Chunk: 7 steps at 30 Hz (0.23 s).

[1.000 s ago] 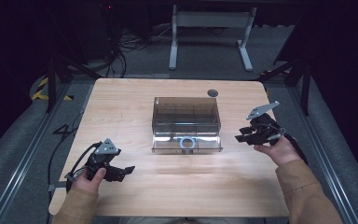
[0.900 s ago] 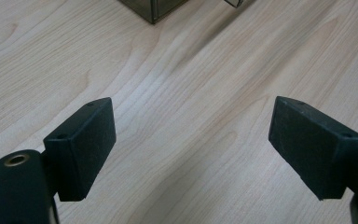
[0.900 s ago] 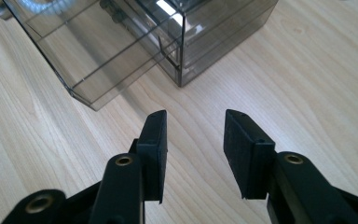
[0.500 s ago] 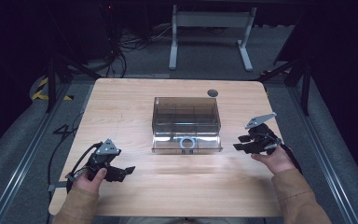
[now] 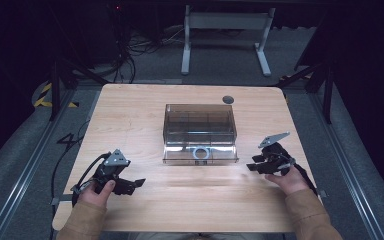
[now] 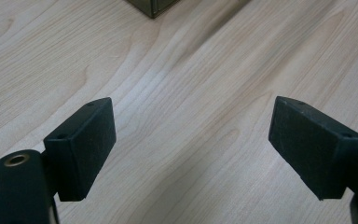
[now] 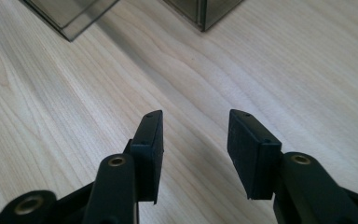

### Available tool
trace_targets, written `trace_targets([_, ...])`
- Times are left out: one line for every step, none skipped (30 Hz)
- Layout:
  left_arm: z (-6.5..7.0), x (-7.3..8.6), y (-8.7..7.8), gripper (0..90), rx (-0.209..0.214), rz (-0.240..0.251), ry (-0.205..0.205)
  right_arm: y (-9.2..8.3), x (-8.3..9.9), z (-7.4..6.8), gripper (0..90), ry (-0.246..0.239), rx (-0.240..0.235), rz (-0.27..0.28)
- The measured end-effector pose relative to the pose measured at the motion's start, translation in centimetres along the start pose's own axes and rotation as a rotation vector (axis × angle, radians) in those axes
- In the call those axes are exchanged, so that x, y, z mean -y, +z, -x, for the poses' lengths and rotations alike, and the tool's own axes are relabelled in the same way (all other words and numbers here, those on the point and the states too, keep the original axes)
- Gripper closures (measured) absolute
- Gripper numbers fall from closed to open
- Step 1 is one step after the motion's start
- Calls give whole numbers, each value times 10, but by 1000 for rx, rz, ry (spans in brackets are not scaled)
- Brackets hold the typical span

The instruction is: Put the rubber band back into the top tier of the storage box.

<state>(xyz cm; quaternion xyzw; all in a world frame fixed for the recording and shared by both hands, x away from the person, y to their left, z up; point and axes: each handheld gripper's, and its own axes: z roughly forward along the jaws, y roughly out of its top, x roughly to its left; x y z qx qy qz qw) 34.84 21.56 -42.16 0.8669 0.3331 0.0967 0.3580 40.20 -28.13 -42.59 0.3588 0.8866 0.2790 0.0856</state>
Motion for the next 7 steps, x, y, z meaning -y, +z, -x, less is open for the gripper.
trace_targets([0, 0, 0, 156, 0, 1, -1, 2, 1, -1, 561, 5, 1, -8])
trace_targets([0, 0, 0, 156, 0, 3, 1, 4, 1, -2, 562, -1, 1, -15])
trace_targets([0, 0, -1, 156, -1, 4, 2, 5, 2, -4, 562, -3, 7, -19])
trace_targets([0, 0, -1, 156, 1, 3, -2, 5, 2, -5, 562, -7, 17, -14])
trace_targets([0, 0, -1, 156, 0, 3, -3, 4, 2, -5, 562, -10, 25, -4])
trace_targets([0, 0, 0, 156, 2, 4, -5, 3, 2, -6, 562, -7, 37, 11])
trace_targets([0, 0, 0, 156, 2, 4, -5, 3, 2, -6, 562, -7, 37, 11])
